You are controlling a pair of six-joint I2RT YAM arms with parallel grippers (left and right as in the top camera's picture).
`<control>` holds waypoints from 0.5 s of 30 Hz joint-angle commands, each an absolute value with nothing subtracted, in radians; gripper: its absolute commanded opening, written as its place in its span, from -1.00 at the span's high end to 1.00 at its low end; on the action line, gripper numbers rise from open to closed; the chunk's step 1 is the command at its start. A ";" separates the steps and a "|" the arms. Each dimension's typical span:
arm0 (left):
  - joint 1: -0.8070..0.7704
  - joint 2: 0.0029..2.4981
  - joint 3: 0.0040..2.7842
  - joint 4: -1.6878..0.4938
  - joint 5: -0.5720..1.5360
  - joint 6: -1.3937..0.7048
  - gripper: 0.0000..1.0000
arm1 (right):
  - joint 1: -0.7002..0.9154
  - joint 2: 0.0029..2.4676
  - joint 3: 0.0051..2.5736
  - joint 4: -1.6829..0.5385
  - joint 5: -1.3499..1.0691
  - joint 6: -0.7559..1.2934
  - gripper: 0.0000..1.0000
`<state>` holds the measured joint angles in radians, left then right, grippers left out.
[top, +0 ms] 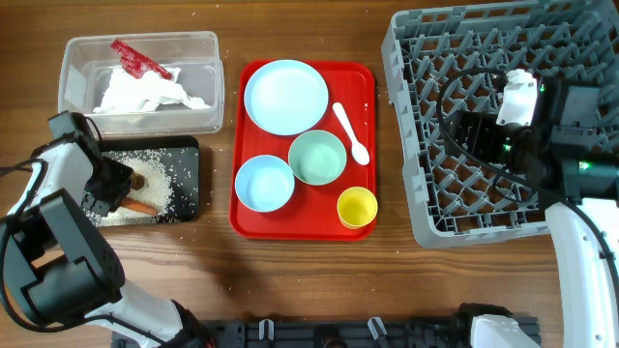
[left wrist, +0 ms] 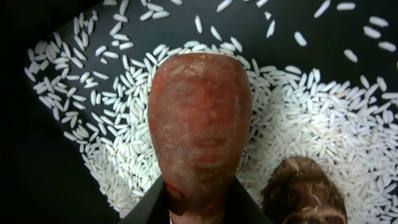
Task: Sort waste into correct bins and load items into the dishwasher rack
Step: 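Carry the carrot to the black tray and release it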
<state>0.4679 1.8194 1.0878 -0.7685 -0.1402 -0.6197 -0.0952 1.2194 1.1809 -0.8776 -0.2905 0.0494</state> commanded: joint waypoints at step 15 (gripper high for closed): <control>0.161 1.437 1.317 -0.910 0.317 -0.184 -0.80 | -0.098 1.221 1.202 -0.847 -0.316 0.081 -1.00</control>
<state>0.3088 1.4376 1.3045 -0.9016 0.2192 -0.3004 -0.0952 1.2194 1.1809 -0.8516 -0.2955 0.0673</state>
